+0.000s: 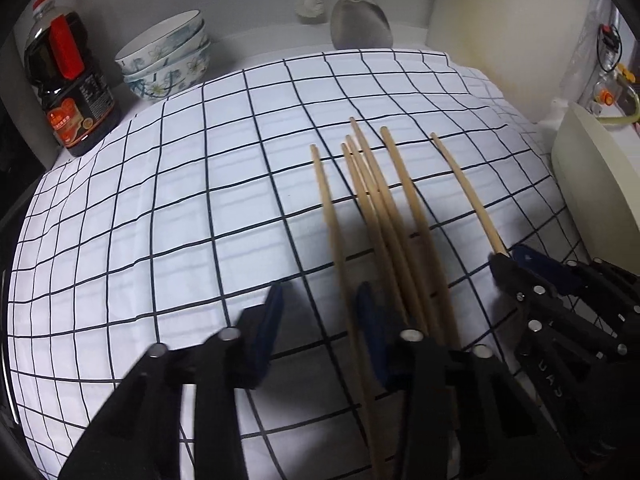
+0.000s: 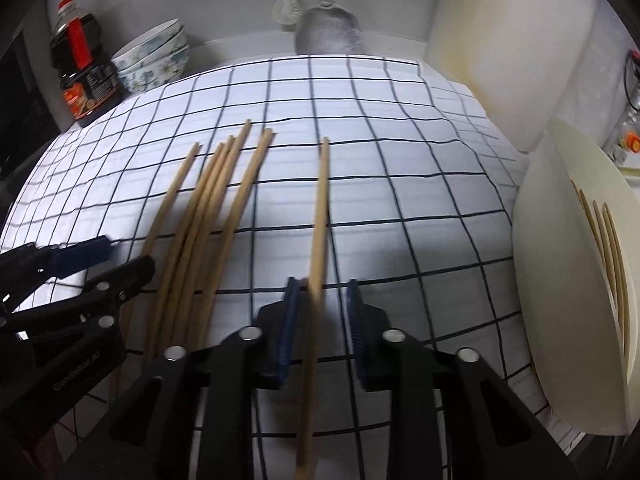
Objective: Organize utensils
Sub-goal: 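Close the right tool on one chopstick from the bundle, then close the left tool on another chopstick from the bundle, then carry the held chopsticks with both tools over the white basin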
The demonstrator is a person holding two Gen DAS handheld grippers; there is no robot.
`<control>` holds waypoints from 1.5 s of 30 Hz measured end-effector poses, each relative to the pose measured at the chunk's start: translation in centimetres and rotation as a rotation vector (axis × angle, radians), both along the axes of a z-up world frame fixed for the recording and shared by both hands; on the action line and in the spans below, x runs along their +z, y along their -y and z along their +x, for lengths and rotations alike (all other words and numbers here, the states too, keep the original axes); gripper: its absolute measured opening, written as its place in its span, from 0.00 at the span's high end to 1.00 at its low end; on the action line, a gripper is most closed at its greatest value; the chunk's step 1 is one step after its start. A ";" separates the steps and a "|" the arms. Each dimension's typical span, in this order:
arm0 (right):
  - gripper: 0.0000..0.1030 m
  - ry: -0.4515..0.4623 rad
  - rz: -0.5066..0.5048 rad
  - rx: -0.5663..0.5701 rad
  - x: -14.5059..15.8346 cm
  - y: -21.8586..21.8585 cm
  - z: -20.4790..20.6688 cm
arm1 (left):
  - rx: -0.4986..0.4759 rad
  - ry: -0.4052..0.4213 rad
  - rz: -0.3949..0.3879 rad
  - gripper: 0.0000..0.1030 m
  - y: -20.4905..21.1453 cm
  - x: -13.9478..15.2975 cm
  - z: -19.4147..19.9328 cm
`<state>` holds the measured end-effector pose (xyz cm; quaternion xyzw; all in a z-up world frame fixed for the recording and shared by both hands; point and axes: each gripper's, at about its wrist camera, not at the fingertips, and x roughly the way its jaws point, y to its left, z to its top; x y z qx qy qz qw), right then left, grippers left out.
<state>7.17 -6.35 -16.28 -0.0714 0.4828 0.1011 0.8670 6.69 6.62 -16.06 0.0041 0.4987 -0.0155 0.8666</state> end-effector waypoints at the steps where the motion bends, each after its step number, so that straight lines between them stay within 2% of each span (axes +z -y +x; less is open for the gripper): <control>1: 0.89 -0.002 0.002 0.004 0.0 -0.1 0.0 | -0.001 -0.002 -0.003 0.80 0.0 0.1 0.0; 2: 0.93 -0.003 0.006 0.003 0.0 0.0 -0.1 | -0.001 -0.005 -0.007 0.91 0.0 0.1 0.1; 7: 0.94 -0.023 0.036 -0.013 0.0 0.3 0.0 | 0.002 -0.033 -0.033 0.93 -0.5 0.2 0.3; 12: 0.94 -0.063 0.140 -0.056 0.8 1.2 -0.4 | 0.005 -0.062 -0.050 0.93 -1.0 0.7 0.0; 19: 0.94 -0.021 0.227 -0.070 4.5 2.6 -2.0 | -0.033 -0.028 -0.066 0.93 -0.3 4.3 -0.5; 25: 0.94 0.047 0.268 -0.105 8.7 5.6 -3.2 | -0.091 0.042 -0.087 0.93 2.1 8.3 -0.6; 31: 0.94 0.108 0.287 -0.211 11.6 11.6 -4.4 | -0.194 0.092 -0.131 0.93 7.4 11.7 0.1; 37: 0.94 0.138 0.272 -0.346 12.2 18.9 -6.0 | -0.316 0.108 -0.184 0.93 14.4 13.7 0.7; 40: 0.94 0.143 0.272 -0.401 12.1 22.2 -6.4 | -0.366 0.088 -0.219 0.93 17.9 13.9 1.4; 45: 0.94 0.134 0.274 -0.456 11.3 26.3 -6.4 | -0.417 0.056 -0.224 0.93 23.5 12.8 2.2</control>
